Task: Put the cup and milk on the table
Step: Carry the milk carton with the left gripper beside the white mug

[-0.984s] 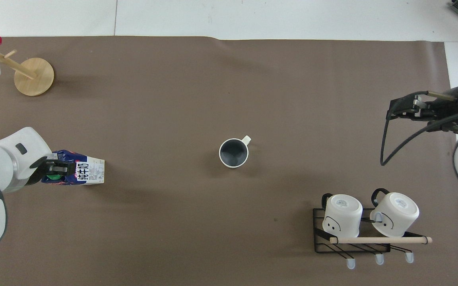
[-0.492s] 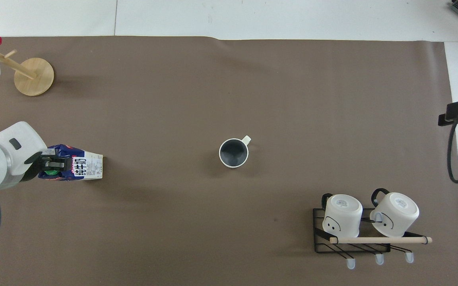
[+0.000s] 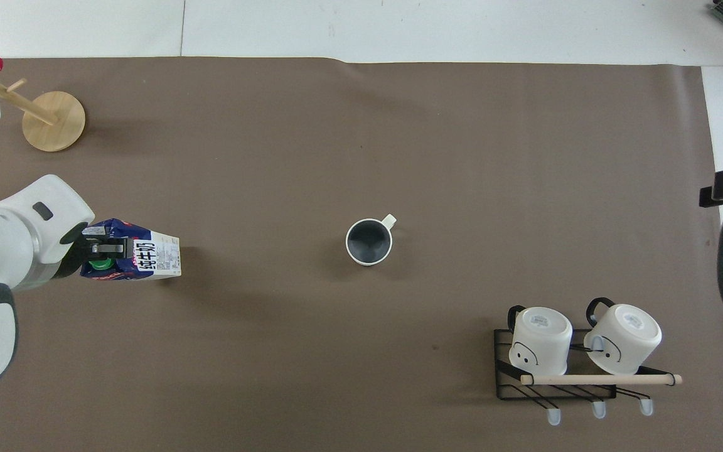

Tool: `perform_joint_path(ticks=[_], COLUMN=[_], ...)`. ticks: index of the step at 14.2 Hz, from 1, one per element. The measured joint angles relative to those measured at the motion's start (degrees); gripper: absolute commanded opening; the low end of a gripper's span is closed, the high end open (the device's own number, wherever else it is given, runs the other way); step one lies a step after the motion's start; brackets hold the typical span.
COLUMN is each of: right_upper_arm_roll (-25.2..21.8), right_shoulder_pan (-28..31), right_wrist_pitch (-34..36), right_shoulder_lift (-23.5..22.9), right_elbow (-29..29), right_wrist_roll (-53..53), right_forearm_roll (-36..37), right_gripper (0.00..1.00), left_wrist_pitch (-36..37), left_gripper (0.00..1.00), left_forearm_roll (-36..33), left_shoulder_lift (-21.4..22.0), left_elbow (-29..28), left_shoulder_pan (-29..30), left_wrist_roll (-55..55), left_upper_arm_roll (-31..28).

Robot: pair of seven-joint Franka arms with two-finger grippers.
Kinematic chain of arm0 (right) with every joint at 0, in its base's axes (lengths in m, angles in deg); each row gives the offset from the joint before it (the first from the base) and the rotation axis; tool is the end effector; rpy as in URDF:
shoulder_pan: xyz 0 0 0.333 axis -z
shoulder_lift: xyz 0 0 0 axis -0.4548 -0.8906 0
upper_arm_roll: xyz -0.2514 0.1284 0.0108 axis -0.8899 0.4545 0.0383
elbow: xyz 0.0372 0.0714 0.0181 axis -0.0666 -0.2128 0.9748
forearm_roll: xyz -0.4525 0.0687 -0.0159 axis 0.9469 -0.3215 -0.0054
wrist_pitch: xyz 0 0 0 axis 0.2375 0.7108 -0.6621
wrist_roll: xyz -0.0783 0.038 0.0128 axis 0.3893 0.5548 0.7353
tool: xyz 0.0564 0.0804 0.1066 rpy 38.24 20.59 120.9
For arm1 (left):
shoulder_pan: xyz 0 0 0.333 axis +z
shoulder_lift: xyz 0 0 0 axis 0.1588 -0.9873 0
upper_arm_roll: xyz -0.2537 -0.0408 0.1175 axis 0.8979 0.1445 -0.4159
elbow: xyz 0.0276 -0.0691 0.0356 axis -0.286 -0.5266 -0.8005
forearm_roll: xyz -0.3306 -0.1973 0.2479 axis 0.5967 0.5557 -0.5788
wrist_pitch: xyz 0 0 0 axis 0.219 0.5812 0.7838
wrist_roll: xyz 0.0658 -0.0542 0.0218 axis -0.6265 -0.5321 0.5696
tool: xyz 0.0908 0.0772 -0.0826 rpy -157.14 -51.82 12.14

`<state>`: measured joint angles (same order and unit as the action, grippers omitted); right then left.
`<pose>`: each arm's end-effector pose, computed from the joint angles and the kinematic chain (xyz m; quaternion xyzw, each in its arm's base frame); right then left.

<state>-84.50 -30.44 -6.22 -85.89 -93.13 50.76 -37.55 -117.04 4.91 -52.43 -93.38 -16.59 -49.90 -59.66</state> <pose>0.6032 -0.0364 0.6166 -0.9951 0.0939 -0.0236 0.0192 0.5654 -0.0940 0.4074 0.9971 -0.0341 0.0685 0.0039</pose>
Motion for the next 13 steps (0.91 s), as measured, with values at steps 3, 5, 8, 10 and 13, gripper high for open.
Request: perform_joint_path(ticks=[3, 5, 8, 10, 13], right_upper_arm_roll=[-0.71, -0.98, -0.97, -0.52, 0.04], right_shoulder_pan=[0.53, 2.16, 3.53, 3.18, 2.87], right_wrist_pitch=[0.0, -0.35, -0.51, -0.51, -1.18], right_shoulder_lift=[0.02, 0.04, -0.06, -0.15, -0.1], right_elbow=[-1.89, -2.53, -1.87, -1.52, -2.36], right_wrist_roll=[-0.33, -1.02, -1.61, -1.64, -1.64], right_forearm_roll=[0.41, 0.41, 0.41, 0.41, 0.41], right_gripper=[1.0, 1.0, 1.0, 1.0, 1.0], left_wrist_pitch=[2.12, 2.45, 2.69, 2.7, 2.02], left_gripper=[0.48, 0.48, 0.49, 0.49, 0.49], left_forearm_roll=[0.0, 0.0, 0.0, 0.0, -0.04], left_shoulder_lift=[-1.14, -2.34, -4.77, -6.19, -8.31], left_elbow=[2.89, 5.16, 8.71, 9.86, 10.61], left_shoulder_pan=[-4.07, -7.25, -11.41, -13.3, -15.63], left_wrist_roll=[6.37, 11.2, 17.18, 19.44, 23.15], left_upper_arm_roll=[0.09, 0.16, 0.28, 0.27, 0.32])
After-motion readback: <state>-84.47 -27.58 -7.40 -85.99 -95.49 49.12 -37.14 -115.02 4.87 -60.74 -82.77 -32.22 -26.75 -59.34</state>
